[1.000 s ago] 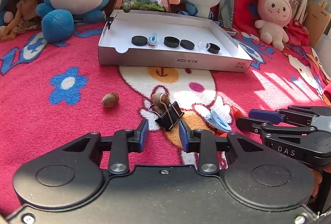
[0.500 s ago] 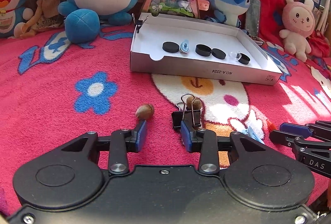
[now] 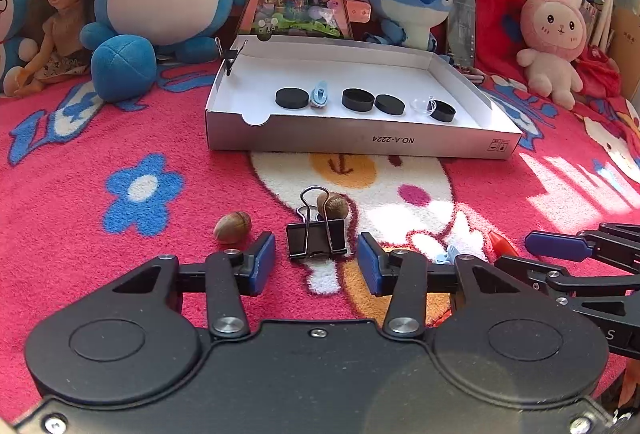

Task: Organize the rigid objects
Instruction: 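Close the left tool on the black binder clip and lift it, then hold the binder clip up with the left tool while the right tool grasps the red marker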

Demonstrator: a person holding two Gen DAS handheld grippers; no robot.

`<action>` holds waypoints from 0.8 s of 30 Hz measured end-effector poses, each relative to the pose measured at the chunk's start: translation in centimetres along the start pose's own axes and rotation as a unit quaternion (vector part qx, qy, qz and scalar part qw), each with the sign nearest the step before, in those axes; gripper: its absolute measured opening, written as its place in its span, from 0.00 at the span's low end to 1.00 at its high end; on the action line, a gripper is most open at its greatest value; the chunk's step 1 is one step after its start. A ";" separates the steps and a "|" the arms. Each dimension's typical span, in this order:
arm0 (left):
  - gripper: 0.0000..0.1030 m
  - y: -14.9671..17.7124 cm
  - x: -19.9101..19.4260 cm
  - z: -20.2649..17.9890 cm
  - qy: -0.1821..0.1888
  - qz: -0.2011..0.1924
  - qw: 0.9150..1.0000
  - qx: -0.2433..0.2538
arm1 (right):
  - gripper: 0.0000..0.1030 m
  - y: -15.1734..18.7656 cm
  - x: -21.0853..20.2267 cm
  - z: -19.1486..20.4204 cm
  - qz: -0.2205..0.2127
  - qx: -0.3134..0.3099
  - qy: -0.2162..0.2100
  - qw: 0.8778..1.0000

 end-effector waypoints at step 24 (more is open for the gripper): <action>0.29 -0.5 -2.4 -0.1 0.017 -0.012 1.000 -0.007 | 0.44 -0.1 -0.4 0.9 -0.021 -0.004 0.002 1.000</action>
Point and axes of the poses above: each gripper's, at about its wrist camera, not at the fingertips, and x roughly the way its jaws point, z to its left, y to its underside, the point moved 5 cm from there along x, roughly the way its jaws point, and after that the axes turned 8 degrees about -z, right-handed, at the moved point
